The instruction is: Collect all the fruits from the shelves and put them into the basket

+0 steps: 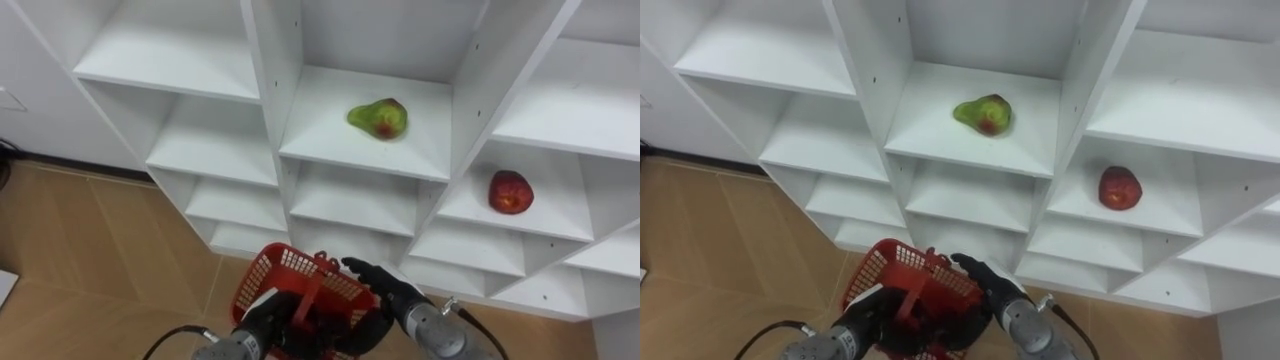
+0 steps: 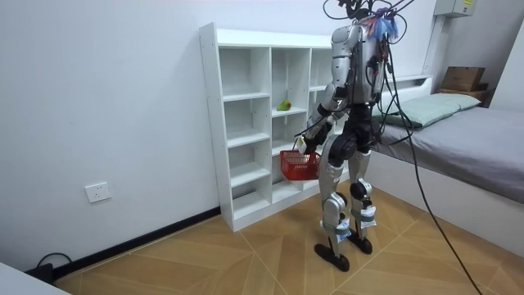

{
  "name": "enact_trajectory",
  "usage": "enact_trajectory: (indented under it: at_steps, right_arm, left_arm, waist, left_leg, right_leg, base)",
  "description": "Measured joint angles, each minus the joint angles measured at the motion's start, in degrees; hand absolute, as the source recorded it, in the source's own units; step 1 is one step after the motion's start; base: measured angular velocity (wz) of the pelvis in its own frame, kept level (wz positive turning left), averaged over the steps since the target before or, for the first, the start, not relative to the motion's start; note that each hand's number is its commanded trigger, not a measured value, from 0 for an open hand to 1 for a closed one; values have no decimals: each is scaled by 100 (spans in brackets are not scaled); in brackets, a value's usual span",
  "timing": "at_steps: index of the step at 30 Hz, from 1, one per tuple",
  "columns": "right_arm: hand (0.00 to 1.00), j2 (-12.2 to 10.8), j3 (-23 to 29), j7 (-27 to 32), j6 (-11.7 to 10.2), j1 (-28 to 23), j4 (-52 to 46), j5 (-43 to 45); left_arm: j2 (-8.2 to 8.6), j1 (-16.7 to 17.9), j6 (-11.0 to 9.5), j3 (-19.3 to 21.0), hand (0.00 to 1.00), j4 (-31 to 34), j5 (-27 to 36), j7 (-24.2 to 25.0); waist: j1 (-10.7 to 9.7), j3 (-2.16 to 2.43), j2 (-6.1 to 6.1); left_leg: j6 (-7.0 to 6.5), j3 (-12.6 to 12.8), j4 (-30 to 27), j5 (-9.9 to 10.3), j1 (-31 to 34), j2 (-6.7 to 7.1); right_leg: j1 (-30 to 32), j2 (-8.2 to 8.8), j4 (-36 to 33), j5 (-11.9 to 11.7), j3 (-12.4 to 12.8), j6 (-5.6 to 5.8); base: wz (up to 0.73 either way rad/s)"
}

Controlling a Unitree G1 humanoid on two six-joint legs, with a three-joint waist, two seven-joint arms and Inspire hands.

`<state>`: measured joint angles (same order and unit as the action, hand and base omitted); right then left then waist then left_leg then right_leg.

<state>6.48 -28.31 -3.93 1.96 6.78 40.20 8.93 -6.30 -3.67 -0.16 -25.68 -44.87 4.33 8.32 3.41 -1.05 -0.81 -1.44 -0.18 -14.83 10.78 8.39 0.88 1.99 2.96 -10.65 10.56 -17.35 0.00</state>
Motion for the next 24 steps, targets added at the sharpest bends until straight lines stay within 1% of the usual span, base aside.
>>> enact_trajectory:
  at_steps: [4, 7, 12, 16, 21, 24]
  right_arm:
    - [3, 0, -47, -1, 0, -4, 0, -2]
    - [2, 11, -51, -4, 0, -18, -1, -2]
    - [0, 58, -10, 3, -13, -16, -1, 7]
    - [0, 78, 5, 8, -13, -20, -11, 7]
    - [0, 88, 32, 8, -13, -19, -28, 7]
    - [0, 93, 33, 6, -13, -28, -59, 15]
  left_arm:
    - [14, 4, 0, -2, 100, 0, 1, -42]
    - [20, 4, 0, 15, 100, 0, 5, -65]
    - [30, 4, -1, 165, 100, -1, 13, -90]
    - [-34, 4, -1, 200, 100, -2, 308, -139]
    - [-37, 7, 0, 306, 100, -2, 500, -164]
    - [-29, 23, 0, 331, 100, -2, 508, -164]
  waist:
    - [-3, 29, 37]
    - [-3, 30, 40]
    - [-2, 33, 43]
    - [-2, 33, 42]
    - [1, 43, 28]
    - [7, 68, 1]
  left_leg:
    - [1, 0, 0, -5, -18, 0]
    - [3, 3, 6, -8, -73, -1]
    - [-1, 12, 0, -14, -108, -2]
    - [1, 4, 5, -26, -98, 0]
    - [2, -3, 21, -26, -75, 9]
    - [2, -4, 9, -27, -97, 13]
  right_leg:
    - [-19, 2, 0, 0, -1, 0]
    - [-86, 0, 5, 0, -11, 0]
    - [-134, 4, 3, 0, -9, 0]
    - [-132, 5, 0, 0, -10, 0]
    - [-128, 1, 1, 0, -14, 0]
    - [-127, 3, -2, 1, -13, 0]
  base:
    - [0]
    - [1]
    - [0]
    - [0]
    - [0]
    - [0]
